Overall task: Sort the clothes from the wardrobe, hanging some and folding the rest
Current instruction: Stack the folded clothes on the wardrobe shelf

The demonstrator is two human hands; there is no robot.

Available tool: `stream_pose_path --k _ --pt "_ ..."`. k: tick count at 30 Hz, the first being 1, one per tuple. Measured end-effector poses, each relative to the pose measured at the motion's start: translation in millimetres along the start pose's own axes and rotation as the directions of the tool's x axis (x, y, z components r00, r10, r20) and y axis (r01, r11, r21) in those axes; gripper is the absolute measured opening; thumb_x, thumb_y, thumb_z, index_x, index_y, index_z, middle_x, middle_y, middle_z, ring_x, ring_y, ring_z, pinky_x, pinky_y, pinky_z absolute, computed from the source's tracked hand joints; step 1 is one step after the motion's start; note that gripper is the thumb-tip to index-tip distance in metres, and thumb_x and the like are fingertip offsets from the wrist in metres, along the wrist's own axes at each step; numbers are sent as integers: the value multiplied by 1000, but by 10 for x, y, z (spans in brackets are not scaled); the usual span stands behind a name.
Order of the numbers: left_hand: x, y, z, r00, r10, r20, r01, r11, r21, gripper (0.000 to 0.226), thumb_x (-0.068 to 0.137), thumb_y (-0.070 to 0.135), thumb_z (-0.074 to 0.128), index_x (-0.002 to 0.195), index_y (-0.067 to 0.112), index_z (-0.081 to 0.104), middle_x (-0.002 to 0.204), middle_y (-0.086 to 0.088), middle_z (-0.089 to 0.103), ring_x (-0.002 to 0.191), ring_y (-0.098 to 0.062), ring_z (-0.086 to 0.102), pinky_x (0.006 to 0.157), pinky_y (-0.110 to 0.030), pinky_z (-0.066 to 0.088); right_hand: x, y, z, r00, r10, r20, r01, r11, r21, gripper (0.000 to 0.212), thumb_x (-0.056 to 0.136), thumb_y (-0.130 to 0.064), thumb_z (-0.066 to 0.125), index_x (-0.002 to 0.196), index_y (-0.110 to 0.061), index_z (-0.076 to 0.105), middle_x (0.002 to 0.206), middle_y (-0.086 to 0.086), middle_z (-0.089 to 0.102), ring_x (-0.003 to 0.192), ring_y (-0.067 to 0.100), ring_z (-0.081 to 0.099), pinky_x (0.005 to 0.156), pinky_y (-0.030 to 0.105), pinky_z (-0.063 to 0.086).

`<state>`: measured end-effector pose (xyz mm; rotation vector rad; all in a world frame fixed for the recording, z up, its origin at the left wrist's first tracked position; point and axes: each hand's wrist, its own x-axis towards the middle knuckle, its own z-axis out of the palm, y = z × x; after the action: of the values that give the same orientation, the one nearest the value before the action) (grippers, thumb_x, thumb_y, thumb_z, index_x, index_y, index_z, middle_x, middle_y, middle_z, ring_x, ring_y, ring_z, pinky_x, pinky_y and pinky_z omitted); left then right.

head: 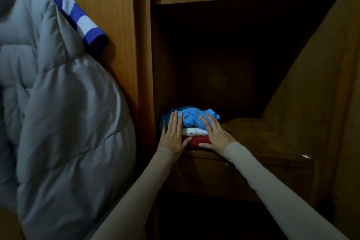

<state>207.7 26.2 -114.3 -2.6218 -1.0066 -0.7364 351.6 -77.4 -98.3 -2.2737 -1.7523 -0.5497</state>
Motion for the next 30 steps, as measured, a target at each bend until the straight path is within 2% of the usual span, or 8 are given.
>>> stream_pose_path --k 4,8,12,17,20,24,30 --pt "-18 77 -12 1000 -10 2 10 999 -52 80 98 50 27 133 12 -33 153 -9 -27 143 -22 -21 116 -41 -4 -31 20 -11 1000 13 14 -12 1000 -12 95 87 -52 52 148 -23 -14 156 8 -12 145 25 -1 113 40 22" --pt "-71 129 -77 1000 -15 16 15 999 -32 81 99 46 29 137 7 -30 153 -12 -26 143 -24 -20 115 -41 -9 -78 -21 -96 999 33 34 -32 999 -27 92 89 -49 51 148 -22 -14 156 9 -13 145 25 0 113 40 21" --pt "-159 166 -158 999 18 38 -18 1000 -4 80 99 40 33 143 3 -22 154 -13 -24 143 -25 -20 114 -41 -11 -185 -102 -235 998 60 35 -59 998 -38 81 94 -44 46 149 -22 -8 157 7 -8 145 24 4 113 39 22" --pt "-312 161 -271 992 112 57 -114 993 20 75 100 34 33 144 3 -20 154 -13 -22 143 -25 -19 116 -42 -6 -418 -289 -460 995 92 45 -89 994 -62 72 97 -38 44 150 -20 0 158 4 0 145 20 8 115 33 18" --pt "-455 165 -355 983 178 50 -175 983 -58 71 100 30 33 147 7 -15 156 -12 -19 144 -25 -16 117 -41 -4 -593 -438 -561 990 136 44 -133 989 -72 68 96 -35 46 150 -19 7 158 3 7 144 19 13 115 33 19" --pt "-714 154 -472 961 275 26 -269 953 -141 63 100 24 33 149 7 -2 158 -10 -4 146 -22 -4 118 -39 1 -916 -661 -679 971 224 84 -219 974 -64 64 95 -31 49 148 -20 16 155 3 17 140 21 23 112 38 28" --pt "-1332 236 -540 912 407 53 -377 881 -285 65 96 18 40 150 9 4 157 -5 9 145 -18 8 119 -35 7 -1666 -1082 -822 902 385 194 -373 923 -99 64 95 -23 48 149 -20 14 155 2 15 140 21 23 110 36 28"
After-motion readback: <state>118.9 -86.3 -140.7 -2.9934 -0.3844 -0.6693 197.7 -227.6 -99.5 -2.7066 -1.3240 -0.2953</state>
